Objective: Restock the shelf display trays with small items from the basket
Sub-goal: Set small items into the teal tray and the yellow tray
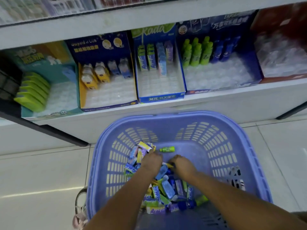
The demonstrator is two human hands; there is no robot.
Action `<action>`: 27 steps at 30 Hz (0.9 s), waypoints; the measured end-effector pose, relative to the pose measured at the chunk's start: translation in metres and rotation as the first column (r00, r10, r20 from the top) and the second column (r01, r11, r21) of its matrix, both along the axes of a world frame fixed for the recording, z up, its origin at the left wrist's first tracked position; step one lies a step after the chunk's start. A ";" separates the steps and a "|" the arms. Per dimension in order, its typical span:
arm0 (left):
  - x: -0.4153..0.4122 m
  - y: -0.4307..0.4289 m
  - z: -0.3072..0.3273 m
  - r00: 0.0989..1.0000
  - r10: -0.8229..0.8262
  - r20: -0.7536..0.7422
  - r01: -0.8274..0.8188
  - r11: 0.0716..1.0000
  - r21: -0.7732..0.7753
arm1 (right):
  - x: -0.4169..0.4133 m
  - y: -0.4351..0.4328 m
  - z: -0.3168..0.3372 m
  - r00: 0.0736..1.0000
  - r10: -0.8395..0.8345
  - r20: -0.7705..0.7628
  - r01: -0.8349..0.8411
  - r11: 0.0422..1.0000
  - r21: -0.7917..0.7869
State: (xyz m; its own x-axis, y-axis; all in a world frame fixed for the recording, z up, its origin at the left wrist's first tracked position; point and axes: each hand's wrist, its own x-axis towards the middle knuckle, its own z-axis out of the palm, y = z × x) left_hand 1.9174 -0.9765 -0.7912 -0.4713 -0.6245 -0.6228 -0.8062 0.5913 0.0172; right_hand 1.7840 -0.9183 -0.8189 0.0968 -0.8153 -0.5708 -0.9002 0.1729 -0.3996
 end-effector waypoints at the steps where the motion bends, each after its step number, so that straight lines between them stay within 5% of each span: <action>1: -0.002 -0.001 0.002 0.999 -0.008 0.031 0.008 1.000 0.006 | -0.004 -0.001 -0.001 1.000 -0.015 -0.008 0.015 1.000 0.012; 7: -0.004 -0.009 0.023 0.992 0.120 0.033 -0.123 0.987 0.106 | -0.015 -0.014 0.025 0.970 -0.200 0.140 0.209 0.977 -0.052; 10: 0.002 -0.018 0.050 0.910 0.400 -0.105 -0.364 0.895 0.257 | -0.021 -0.024 0.055 0.838 -0.380 0.391 0.325 0.924 0.202; 12: 0.010 -0.023 0.069 0.742 0.639 -0.205 -0.529 0.745 0.407 | -0.030 -0.032 0.075 0.659 -0.516 0.547 0.372 0.856 0.360; 14: 0.021 -0.024 0.087 0.413 0.872 -0.261 -0.627 0.480 0.613 | -0.038 -0.040 0.097 0.498 -0.589 0.636 0.351 0.808 0.473; 16: 0.029 -0.021 0.104 0.016 0.983 -0.181 -0.522 0.163 0.837 | -0.041 -0.046 0.117 0.430 -0.560 0.708 0.325 0.828 0.457; 18: 0.037 -0.018 0.119 -0.213 0.975 -0.061 -0.296 -0.005 0.955 | -0.035 -0.050 0.138 0.454 -0.499 0.738 0.350 0.862 0.368; 22: 0.051 -0.020 0.148 -0.336 0.941 0.038 0.035 -0.028 0.999 | -0.010 -0.061 0.175 0.590 -0.360 0.722 0.414 0.904 0.112; 27: 0.068 -0.027 0.173 -0.371 0.926 -0.073 0.060 0.102 0.993 | 0.025 -0.071 0.213 0.687 -0.183 0.704 0.423 0.888 -0.182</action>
State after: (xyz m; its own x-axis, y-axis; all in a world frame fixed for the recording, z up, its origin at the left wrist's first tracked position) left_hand 1.9857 -1.0039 -0.6182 -0.4393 -0.7269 -0.5278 0.3506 -0.6797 0.6443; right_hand 1.8090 -0.9889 -0.6061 0.0588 -0.9826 -0.1759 -0.3087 0.1497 -0.9393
